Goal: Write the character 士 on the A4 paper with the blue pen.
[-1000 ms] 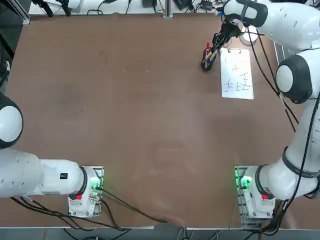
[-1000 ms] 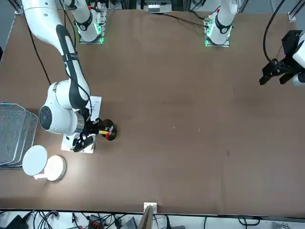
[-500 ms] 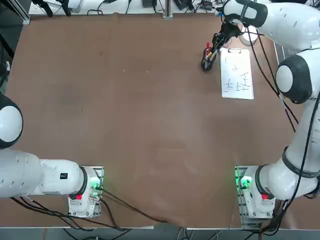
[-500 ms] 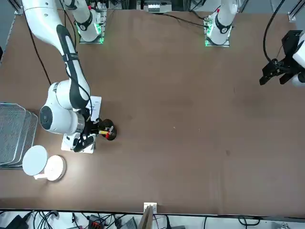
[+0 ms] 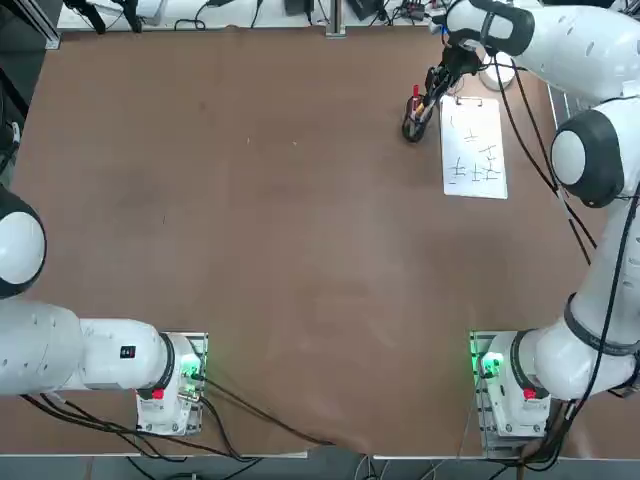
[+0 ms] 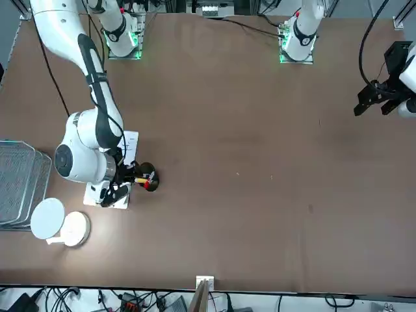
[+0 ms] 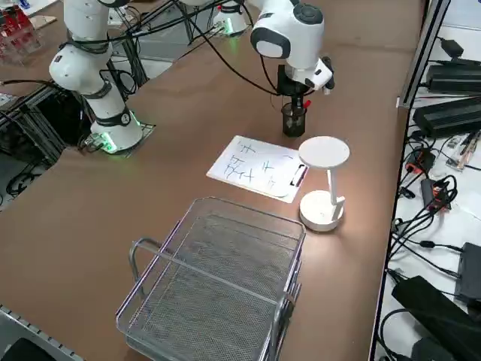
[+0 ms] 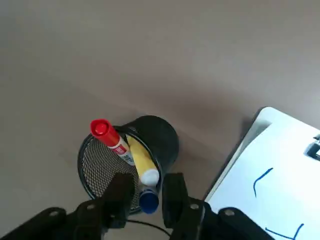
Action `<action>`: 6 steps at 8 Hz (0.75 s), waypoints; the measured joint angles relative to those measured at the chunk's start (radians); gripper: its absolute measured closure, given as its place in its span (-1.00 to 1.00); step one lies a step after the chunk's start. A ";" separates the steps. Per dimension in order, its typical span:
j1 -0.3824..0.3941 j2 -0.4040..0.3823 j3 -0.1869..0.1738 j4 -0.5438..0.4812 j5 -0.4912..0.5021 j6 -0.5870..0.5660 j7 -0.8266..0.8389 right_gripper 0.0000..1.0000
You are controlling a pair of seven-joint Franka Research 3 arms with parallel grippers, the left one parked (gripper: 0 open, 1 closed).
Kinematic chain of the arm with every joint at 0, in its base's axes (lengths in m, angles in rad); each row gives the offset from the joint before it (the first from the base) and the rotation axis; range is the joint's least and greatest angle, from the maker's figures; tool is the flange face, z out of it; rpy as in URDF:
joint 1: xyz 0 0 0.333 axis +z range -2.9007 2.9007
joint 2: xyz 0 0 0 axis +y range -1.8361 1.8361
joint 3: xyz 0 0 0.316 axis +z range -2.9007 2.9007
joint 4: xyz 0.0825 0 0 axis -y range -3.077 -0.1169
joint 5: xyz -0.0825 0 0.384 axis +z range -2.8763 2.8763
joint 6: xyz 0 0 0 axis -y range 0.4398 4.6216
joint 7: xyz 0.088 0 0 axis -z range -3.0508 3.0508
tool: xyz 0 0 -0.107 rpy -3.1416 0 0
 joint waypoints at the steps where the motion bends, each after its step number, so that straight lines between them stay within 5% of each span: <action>1: 0.000 0.000 0.000 0.000 0.000 0.000 0.000 0.25; 6: 0.000 0.000 0.000 0.000 0.000 -0.001 0.000 0.30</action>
